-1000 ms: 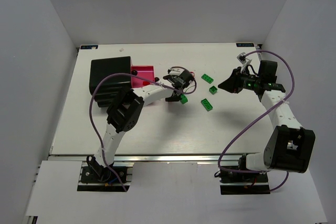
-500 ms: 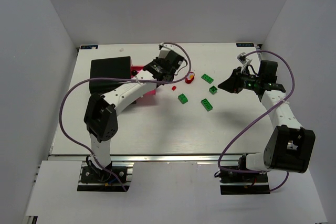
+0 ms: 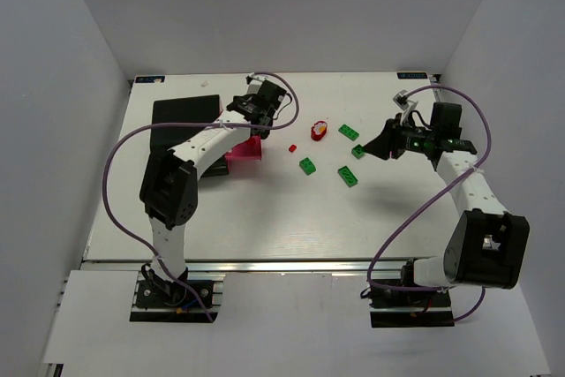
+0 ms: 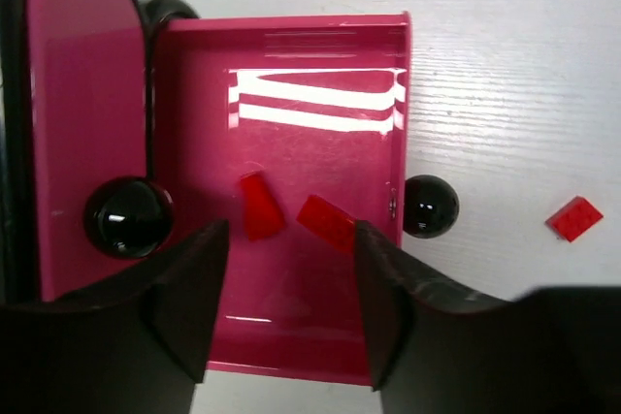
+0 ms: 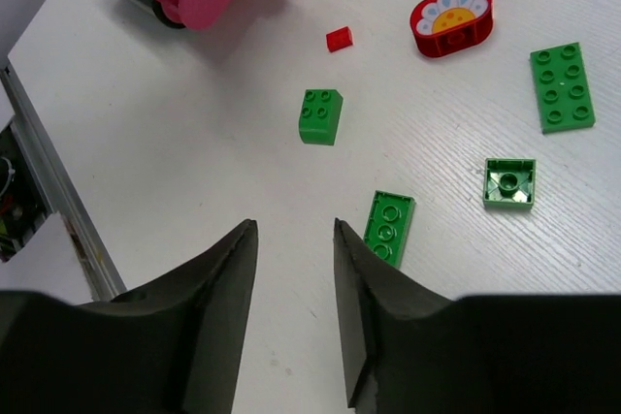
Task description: Sort the legos into containers by color
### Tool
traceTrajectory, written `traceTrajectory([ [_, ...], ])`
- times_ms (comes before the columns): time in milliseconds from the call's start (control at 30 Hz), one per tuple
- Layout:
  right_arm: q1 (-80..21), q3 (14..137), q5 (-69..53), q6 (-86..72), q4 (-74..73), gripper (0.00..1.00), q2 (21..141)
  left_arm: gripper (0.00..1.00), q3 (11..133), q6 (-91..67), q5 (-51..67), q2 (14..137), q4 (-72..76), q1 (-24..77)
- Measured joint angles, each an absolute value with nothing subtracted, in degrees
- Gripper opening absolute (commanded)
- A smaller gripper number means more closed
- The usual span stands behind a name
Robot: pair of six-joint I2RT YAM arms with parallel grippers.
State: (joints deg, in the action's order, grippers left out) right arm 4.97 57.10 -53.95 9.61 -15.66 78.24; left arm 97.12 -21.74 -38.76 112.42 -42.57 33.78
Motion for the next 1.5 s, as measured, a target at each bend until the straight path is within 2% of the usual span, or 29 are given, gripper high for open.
traceTrajectory([
  [100,3.27,57.12,-52.93,11.79,-16.86,0.49,78.52,0.67,96.88,-20.84,-36.51,112.22,-41.15,33.82],
  [167,0.45,57.65,-51.18,13.67,-17.52,0.52,79.64,0.59,94.85,-19.94,-34.0,110.96,-39.31,33.82],
  [200,-1.1,58.35,-49.95,14.57,-18.09,0.54,80.62,0.5,93.17,-19.4,-32.4,109.69,-38.28,33.82],
  [233,-2.48,58.98,-48.73,15.66,-18.48,0.56,81.73,0.31,91.18,-19.0,-30.55,108.14,-37.56,33.82],
  [267,-4.16,59.83,-47.03,16.88,-19.07,0.59,83.02,0.23,87.33,-18.37,-28.32,105.32,-34.96,33.82],
  [333,-7.07,61.47,-43.55,18.72,-19.7,0.67,85.54,0.11,79.02,-16.84,-23.38,98.1,-31.9,33.82],
  [367,-8.29,62.11,-42.06,19.46,-19.77,0.73,86.72,0.11,74.72,-16.29,-21.34,93.91,-30.28,33.82],
  [400,-9.69,62.96,-40.38,20.32,-19.97,0.81,87.99,0.11,70.08,-15.75,-19.18,88.75,-28.51,33.82],
  [433,-10.9,63.99,-38.96,21.21,-20.1,0.82,89.38,0.11,65.89,-15.27,-16.93,83.46,-26.74,33.82],
  [467,-11.99,65.17,-37.47,21.96,-20.1,0.89,90.98,0.19,62.76,-14.81,-15.2,78.91,-25.43,33.82],
  [533,-13.61,68.58,-34.85,22.79,-20.23,0.89,94.54,0.3,56.64,-13.72,-12.12,69.17,-21.58,33.82],
  [567,-14.24,70.74,-33.19,22.68,-20.21,0.89,96.75,0.46,54.43,-13.3,-11.07,65.14,-19.97,33.91],
  [633,-15.35,76.69,-28.88,18.79,-20.1,0.89,102.15,0.57,50.85,-12.23,-10.26,58.61,-17.34,34.46],
  [800,-17.12,97.3,-20.01,3.42,-24.05,0.89,117.51,0.61,48.34,-10.61,-11.25,51.16,-14.48,35.16],
  [967,-21.17,106.26,-9.47,-10.17,-28.03,0.89,125.16,0.62,48.27,-9.45,-12.97,49.54,-14.11,35.05],
  [1233,-26.7,109.84,6.09,-24.38,-31.07,0.89,129.51,0.62,48.16,-8.4,-13.54,48.66,-14.11,35.05],
  [1500,-25.96,108.99,15.53,-30.22,-32.45,0.89,129.54,0.62,48.14,-8.34,-13.52,48.62,-14.11,35.05],
])
